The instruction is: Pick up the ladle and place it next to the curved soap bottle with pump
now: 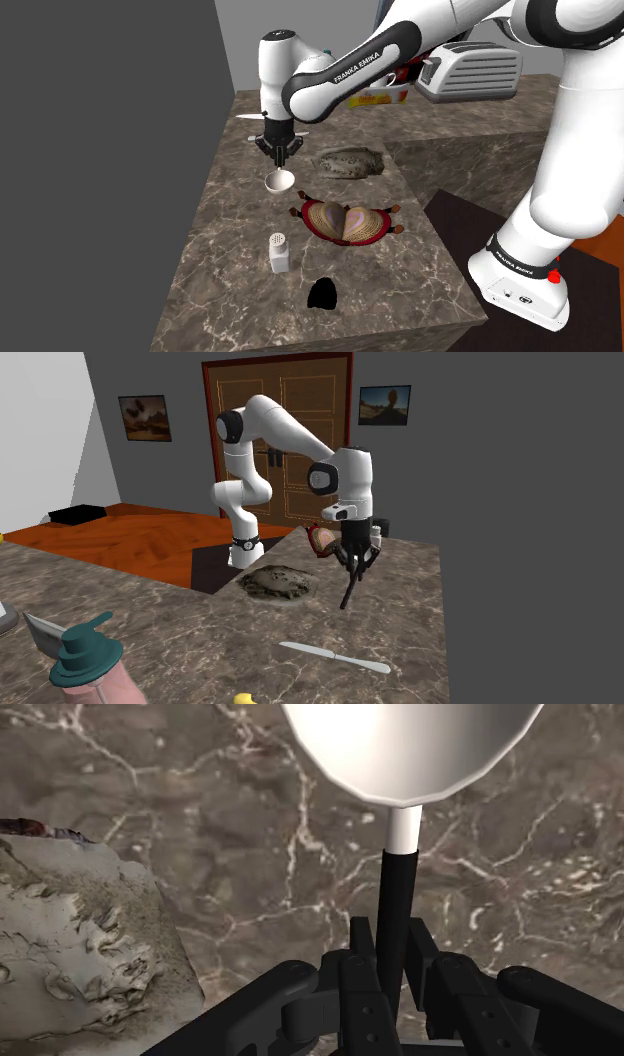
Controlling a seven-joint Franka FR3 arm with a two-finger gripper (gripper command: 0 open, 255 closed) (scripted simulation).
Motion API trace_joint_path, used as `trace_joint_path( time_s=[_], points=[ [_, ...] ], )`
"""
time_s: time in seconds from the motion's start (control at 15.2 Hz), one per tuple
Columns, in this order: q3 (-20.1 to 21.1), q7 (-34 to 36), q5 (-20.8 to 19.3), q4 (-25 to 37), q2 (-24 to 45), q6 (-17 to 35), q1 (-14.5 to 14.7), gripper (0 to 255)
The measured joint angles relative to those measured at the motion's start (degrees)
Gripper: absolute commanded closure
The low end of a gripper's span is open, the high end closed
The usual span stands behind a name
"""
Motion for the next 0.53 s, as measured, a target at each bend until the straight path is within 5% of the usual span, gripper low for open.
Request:
trace_joint_path(
  time_s=[0.53],
  points=[
    [0.8, -1.6, 2.1, 3.1, -2.6, -5.2, -0.5, 255]
  ],
)
